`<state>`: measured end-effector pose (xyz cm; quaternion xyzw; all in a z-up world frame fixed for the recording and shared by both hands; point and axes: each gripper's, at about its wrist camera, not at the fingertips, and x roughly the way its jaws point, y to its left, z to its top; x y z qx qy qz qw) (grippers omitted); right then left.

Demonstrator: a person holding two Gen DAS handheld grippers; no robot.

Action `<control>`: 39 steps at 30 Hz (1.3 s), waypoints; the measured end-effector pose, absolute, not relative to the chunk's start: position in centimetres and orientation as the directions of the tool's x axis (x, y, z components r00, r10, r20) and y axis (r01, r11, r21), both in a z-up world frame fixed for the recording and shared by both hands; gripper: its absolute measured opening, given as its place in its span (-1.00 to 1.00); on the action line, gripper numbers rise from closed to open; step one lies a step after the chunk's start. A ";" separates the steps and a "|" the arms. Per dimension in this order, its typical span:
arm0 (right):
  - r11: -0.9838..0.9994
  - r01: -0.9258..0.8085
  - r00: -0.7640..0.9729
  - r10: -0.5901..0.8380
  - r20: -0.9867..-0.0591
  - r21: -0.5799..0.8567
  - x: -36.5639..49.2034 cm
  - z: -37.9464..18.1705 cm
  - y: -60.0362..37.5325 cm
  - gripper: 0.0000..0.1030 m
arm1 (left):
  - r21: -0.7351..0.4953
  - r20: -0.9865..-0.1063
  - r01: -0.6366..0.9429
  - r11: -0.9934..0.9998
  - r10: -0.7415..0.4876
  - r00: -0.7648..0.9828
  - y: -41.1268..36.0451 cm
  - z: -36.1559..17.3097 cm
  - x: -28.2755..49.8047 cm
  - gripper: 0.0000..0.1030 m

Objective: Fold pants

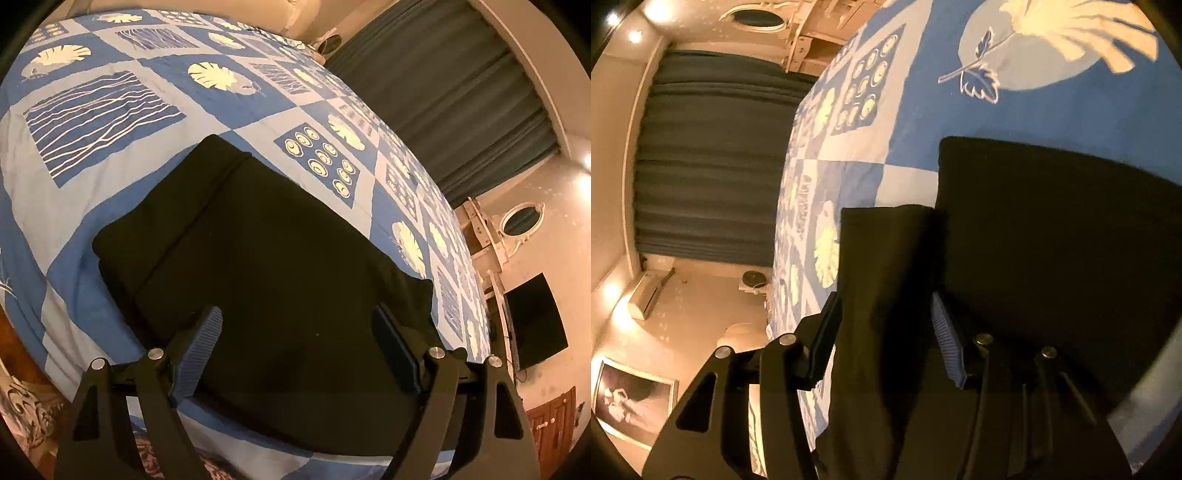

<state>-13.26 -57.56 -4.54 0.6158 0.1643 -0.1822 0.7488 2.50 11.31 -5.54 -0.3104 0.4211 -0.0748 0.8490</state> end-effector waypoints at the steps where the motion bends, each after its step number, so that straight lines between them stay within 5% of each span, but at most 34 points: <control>1: 0.189 0.478 0.878 -0.081 -0.472 0.858 -12.9 -4.5 -57.7 -0.05 | -0.590 -0.669 -0.135 0.796 -0.389 0.633 11.3 -5.6 2.5 0.58; 3: 0.209 0.485 0.874 -0.085 -0.478 0.849 -12.6 -4.5 -57.6 -0.10 | -0.590 -0.671 -0.135 0.796 -0.390 0.630 11.3 -5.7 2.6 0.59; 5: 0.230 0.499 0.865 -0.075 -0.496 0.836 -11.8 -4.9 -57.7 -0.68 | -0.589 -0.673 -0.136 0.797 -0.391 0.628 11.3 -5.8 2.6 0.59; 7: 0.244 0.479 0.874 -0.050 -0.483 0.843 -12.1 -4.7 -57.7 -0.86 | -0.589 -0.674 -0.136 0.797 -0.391 0.627 11.2 -5.8 2.6 0.59; 21: 0.367 0.432 0.900 -0.119 -0.419 0.824 -19.7 0.9 -56.2 -0.88 | -0.602 -0.670 -0.142 0.785 -0.401 0.624 11.3 -5.9 2.6 0.60; 39: 0.203 0.531 0.847 -0.117 -0.518 0.823 -25.2 -6.2 -57.4 -0.80 | -0.582 -0.683 -0.124 0.803 -0.401 0.610 11.0 -6.0 2.7 0.61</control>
